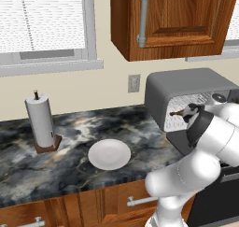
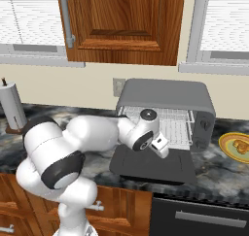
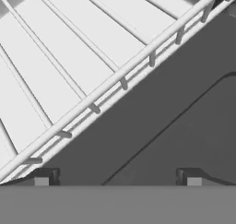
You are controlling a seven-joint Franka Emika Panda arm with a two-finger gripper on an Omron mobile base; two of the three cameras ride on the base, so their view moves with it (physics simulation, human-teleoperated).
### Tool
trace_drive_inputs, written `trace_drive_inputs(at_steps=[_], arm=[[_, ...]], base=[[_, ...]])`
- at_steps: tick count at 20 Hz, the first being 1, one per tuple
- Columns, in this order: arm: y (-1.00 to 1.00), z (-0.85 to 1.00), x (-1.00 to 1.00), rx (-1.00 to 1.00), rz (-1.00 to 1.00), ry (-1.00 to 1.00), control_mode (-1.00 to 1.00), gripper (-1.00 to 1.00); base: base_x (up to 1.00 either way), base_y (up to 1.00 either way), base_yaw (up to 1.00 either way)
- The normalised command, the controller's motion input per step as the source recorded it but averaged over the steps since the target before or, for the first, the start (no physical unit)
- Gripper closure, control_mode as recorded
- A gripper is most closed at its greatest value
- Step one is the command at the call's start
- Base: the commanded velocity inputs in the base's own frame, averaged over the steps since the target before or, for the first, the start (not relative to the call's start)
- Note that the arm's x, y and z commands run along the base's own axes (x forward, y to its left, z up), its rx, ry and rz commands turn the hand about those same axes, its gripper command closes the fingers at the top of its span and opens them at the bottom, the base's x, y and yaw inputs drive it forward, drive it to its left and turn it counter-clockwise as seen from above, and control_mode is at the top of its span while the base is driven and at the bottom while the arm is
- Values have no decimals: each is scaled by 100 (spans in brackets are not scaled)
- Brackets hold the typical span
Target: Open the toaster oven door. Place the bread on the top rack in the toaster oven and place the chicken drumstick on the bottom rack.
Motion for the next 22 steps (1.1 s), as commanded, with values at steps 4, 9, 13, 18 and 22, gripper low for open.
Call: trace_drive_inputs(at_steps=[4, 9, 13, 18, 22], arm=[[1, 0, 31, 1, -7, -10, -100, -100], [1, 0, 29, 0, -7, -8, -100, -100], [-2, 1, -6, 0, -2, -11, -100, -100], [-18, 22, -30, 0, 1, -17, -100, -100], [-25, 46, -25, -4, 11, -11, -100, -100]], base=[[0, 0, 0], [0, 0, 0], [0, 0, 0], [0, 0, 0], [0, 0, 0]])
